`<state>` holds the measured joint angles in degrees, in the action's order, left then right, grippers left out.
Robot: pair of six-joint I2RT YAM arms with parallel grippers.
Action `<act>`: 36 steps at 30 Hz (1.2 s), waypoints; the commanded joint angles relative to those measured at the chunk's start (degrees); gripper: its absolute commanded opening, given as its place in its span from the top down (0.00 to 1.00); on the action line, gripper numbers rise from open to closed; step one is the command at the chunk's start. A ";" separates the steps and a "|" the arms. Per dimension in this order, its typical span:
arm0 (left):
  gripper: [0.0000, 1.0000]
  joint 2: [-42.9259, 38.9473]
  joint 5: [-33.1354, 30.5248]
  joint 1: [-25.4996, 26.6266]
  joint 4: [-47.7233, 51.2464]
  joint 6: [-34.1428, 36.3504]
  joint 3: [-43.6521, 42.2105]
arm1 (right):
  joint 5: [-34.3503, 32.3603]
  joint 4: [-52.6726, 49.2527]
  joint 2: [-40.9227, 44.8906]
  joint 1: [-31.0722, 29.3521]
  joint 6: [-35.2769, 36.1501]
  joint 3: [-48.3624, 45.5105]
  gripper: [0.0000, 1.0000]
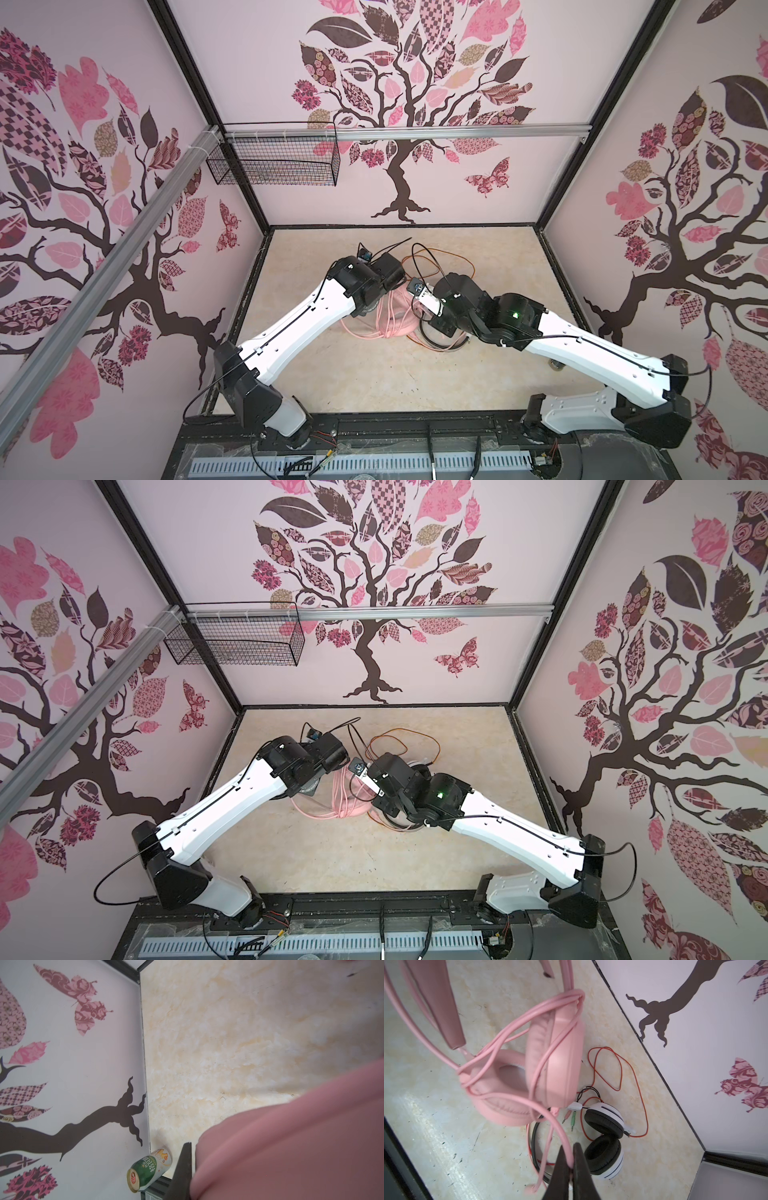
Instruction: Wrap the headphones
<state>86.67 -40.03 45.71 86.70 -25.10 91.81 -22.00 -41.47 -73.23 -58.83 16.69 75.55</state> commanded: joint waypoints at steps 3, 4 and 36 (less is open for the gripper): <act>1.00 -4.53 11.82 0.19 -7.24 7.93 -3.11 | -1.37 7.31 3.36 -0.37 2.37 -0.32 1.00; 1.00 -4.82 14.11 0.20 -7.83 8.61 -3.58 | -0.20 8.93 3.97 -0.33 2.54 -0.72 1.00; 1.00 -3.79 29.75 4.06 -12.23 9.24 -4.67 | 16.01 11.10 -1.36 -0.31 3.54 5.75 0.96</act>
<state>81.60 -13.91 47.59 78.56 -14.76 86.87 -7.92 -36.40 -72.12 -58.67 22.09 78.37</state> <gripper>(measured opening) 0.071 0.062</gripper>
